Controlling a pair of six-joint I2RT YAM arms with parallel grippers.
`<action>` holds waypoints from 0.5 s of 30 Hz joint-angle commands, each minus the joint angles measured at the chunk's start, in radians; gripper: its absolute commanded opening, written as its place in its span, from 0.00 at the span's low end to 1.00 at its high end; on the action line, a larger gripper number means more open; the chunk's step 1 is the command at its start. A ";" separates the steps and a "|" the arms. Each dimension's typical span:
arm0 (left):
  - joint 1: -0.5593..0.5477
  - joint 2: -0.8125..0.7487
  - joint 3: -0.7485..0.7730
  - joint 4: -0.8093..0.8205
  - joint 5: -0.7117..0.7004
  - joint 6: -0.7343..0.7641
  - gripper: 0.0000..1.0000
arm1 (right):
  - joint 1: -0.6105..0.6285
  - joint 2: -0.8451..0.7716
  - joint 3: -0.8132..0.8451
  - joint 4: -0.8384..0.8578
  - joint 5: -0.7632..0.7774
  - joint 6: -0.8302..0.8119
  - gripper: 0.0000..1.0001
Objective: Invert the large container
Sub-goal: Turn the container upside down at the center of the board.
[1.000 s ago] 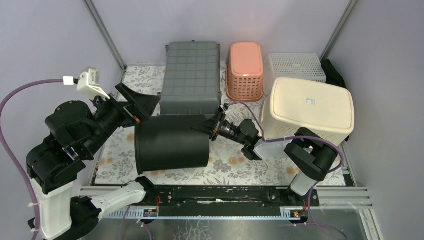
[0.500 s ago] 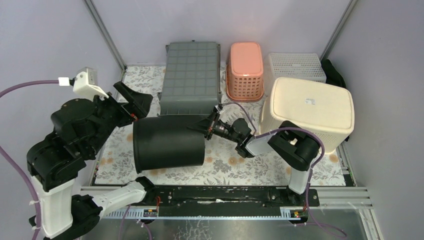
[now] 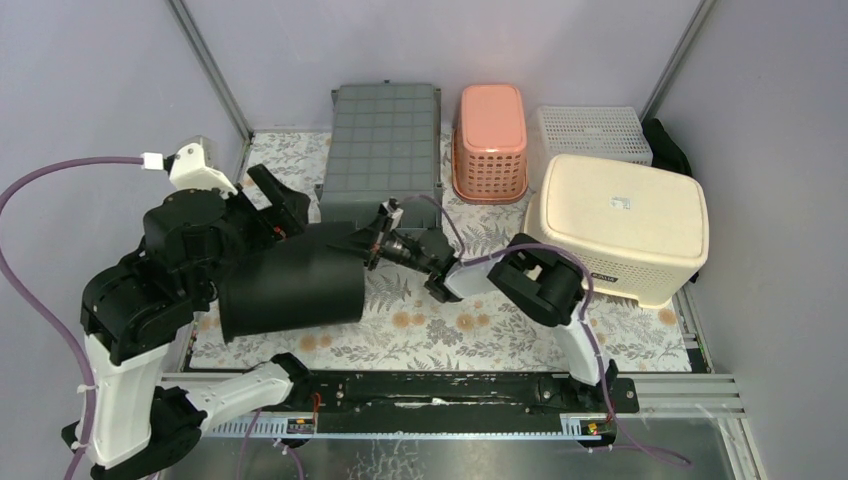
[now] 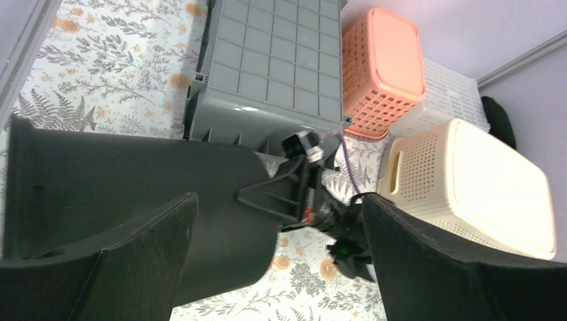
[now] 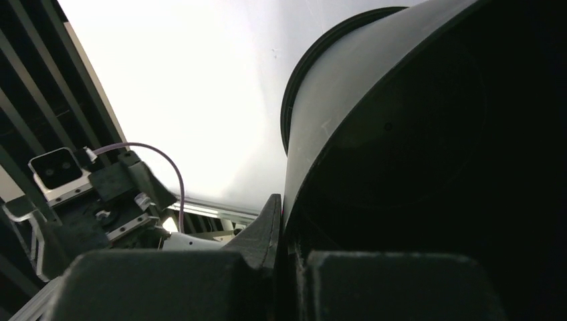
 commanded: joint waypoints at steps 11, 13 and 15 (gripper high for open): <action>-0.004 0.044 0.113 -0.010 0.018 0.011 1.00 | 0.142 0.463 0.714 0.256 0.230 0.170 0.00; -0.003 0.050 0.119 -0.007 0.024 0.014 1.00 | 0.152 0.486 0.717 0.256 0.240 0.176 0.00; -0.005 0.053 0.116 -0.001 0.030 0.015 1.00 | 0.153 0.479 0.649 0.256 0.237 0.172 0.00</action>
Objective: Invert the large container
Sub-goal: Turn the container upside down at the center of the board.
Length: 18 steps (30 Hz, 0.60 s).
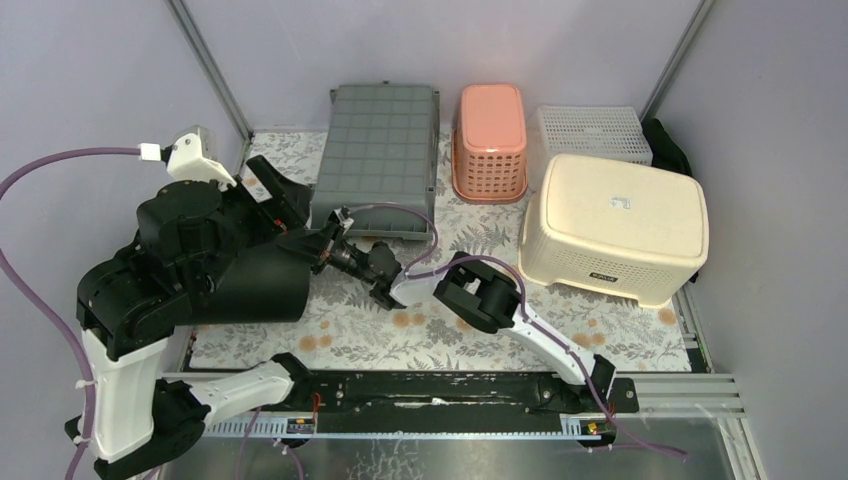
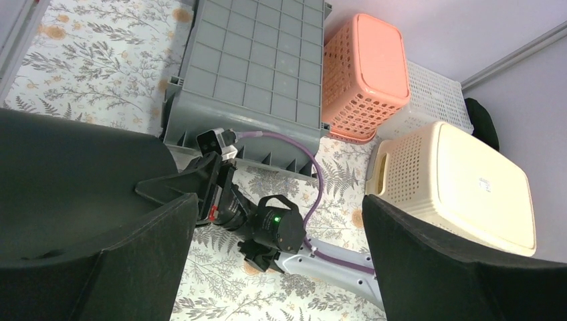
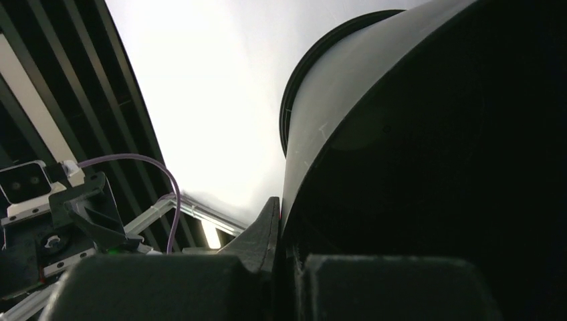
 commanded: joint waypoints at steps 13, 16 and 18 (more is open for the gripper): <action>-0.002 0.012 -0.015 0.042 0.046 0.009 1.00 | -0.008 -0.106 -0.456 0.213 -0.013 0.043 0.00; -0.004 0.011 -0.023 0.048 0.051 0.007 1.00 | -0.014 -0.117 -0.509 0.214 -0.022 0.042 0.00; -0.003 0.015 -0.024 0.049 0.058 0.004 1.00 | -0.023 -0.132 -0.535 0.212 -0.042 0.026 0.02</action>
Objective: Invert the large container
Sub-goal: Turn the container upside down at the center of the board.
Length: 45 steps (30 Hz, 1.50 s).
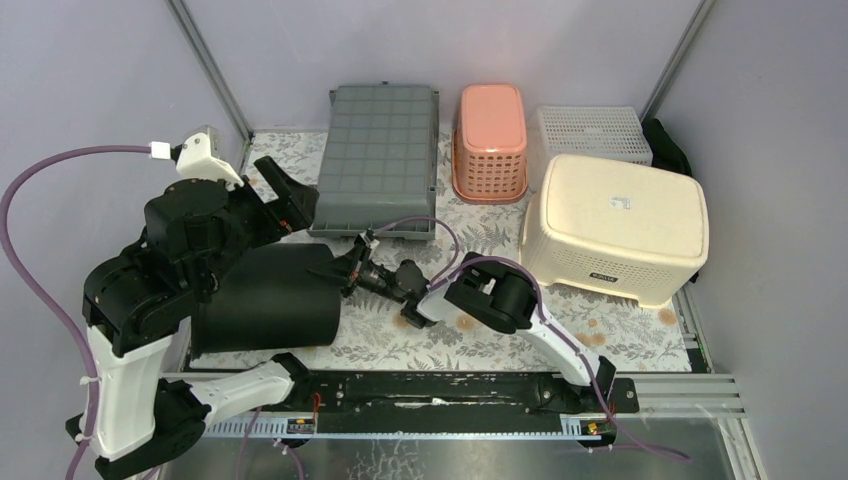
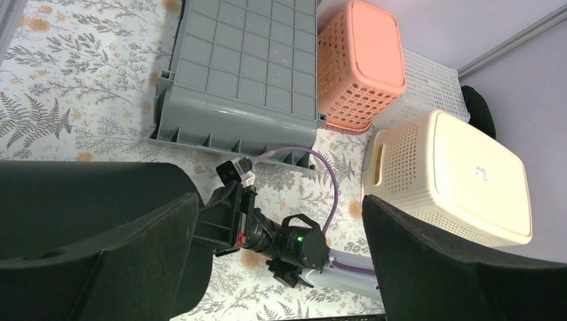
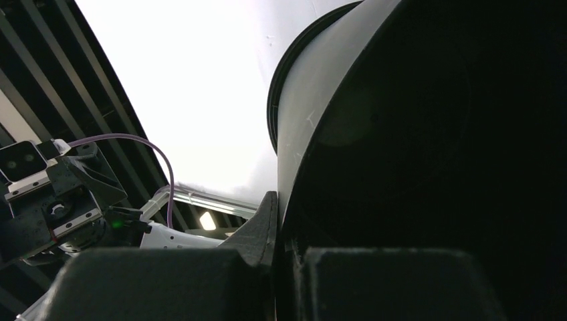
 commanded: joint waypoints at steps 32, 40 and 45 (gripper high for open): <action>-0.003 0.034 -0.182 0.177 0.080 0.006 1.00 | -0.244 -0.223 -0.766 0.049 -0.134 -0.278 0.53; -0.003 0.037 -0.240 0.237 0.105 0.009 1.00 | -0.287 -0.348 -0.844 0.041 -0.207 -0.331 0.56; -0.002 0.032 -0.256 0.249 0.094 0.011 1.00 | -0.294 -0.434 -0.816 -0.044 -0.297 -0.353 0.59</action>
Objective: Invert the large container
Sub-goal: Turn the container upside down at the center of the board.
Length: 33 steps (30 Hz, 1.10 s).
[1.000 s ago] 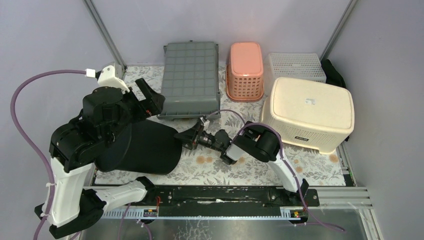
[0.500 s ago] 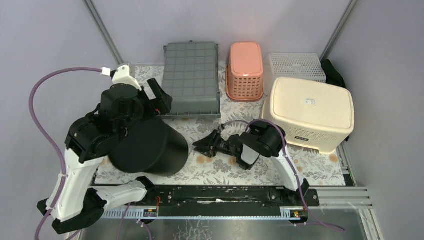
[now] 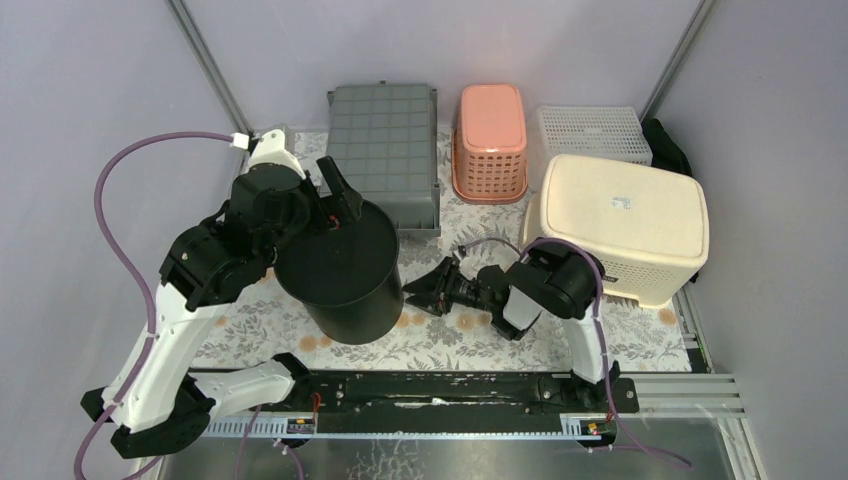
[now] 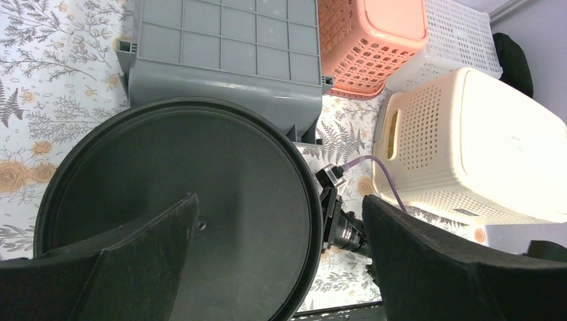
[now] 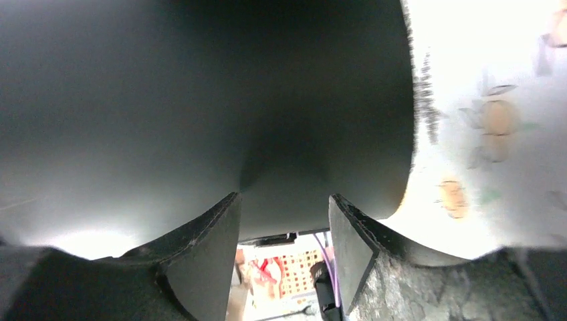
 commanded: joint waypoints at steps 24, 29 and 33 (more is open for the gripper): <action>-0.003 -0.033 0.001 0.074 -0.010 0.016 1.00 | 0.160 -0.067 0.676 -0.927 -0.138 -0.448 0.62; -0.002 -0.032 0.006 0.073 -0.010 0.021 1.00 | 0.147 0.014 0.845 -1.045 -0.082 -0.530 0.62; -0.003 -0.040 0.014 0.062 -0.020 0.023 1.00 | 0.157 -0.062 0.841 -1.168 0.012 -0.655 0.62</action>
